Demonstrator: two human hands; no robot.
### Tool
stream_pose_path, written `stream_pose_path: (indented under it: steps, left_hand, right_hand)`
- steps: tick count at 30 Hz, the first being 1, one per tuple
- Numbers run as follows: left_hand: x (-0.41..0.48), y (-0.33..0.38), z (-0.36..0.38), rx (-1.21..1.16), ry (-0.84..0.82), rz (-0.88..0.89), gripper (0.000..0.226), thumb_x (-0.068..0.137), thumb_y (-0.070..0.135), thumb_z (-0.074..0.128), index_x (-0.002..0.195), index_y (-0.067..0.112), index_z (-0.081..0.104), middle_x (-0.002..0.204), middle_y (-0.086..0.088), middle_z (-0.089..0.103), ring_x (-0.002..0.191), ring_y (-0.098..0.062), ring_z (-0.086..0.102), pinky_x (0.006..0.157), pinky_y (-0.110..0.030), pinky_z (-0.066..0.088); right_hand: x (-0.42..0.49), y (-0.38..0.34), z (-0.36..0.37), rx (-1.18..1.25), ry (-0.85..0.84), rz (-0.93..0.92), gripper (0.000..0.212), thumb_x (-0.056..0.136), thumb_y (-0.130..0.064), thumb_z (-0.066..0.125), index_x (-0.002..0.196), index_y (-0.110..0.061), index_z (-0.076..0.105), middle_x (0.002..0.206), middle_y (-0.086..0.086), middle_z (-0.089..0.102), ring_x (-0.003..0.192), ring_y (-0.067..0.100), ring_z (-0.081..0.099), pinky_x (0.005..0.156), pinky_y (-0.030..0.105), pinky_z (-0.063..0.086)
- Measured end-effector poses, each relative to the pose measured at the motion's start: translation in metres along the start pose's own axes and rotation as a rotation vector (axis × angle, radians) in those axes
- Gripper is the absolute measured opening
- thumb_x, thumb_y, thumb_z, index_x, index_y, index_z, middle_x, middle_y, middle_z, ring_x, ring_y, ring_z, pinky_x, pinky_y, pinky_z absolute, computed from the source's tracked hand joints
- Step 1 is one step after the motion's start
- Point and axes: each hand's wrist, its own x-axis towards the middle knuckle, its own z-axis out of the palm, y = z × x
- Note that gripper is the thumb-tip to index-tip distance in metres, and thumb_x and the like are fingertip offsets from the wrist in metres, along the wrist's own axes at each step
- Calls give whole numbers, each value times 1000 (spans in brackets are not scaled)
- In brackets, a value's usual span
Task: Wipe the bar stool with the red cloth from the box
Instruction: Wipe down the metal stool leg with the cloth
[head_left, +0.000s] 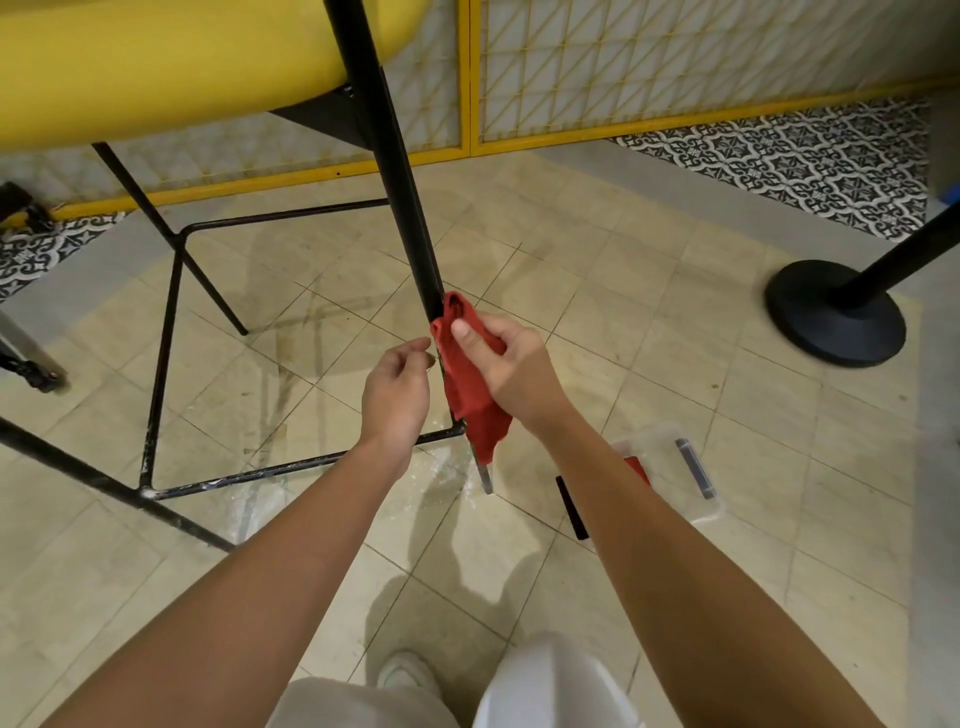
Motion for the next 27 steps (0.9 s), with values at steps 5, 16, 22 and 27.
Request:
stream_pose_path:
  steps: [5,16,22,27]
  left_hand:
    - [-6,10,-6,6,-4,35,27,98,27,38,112,25,61,110,5,63,109,-16,55,102,-38,42]
    - [-6,13,-23,26,-2,76,26,96,21,40,107,30,62,114,4,62,106,-14,54,95,-27,39]
    - [-2,5,-27,39,-1,57,24,95,22,43,106,31,63,117,4,63,110,-14,54,98,-25,38]
    - [2,4,-23,11,1,41,24,94,22,45,108,29,63,107,7,63,96,-10,56,86,-23,40]
  right_hand:
    - [2,-18,7,32,42,122,26,95,-39,50,85,-21,66,87,8,69,73,20,67,67,35,57]
    - [9,-18,-2,60,11,200,26,99,-37,42,101,-21,63,91,9,68,78,26,66,72,39,59]
    - [-1,21,8,-119,23,212,25,97,-36,47,99,-19,64,91,9,67,86,32,66,78,45,56]
    - [-7,15,21,240,123,80,23,95,-30,52,104,-14,66,89,4,70,83,27,66,76,47,55]
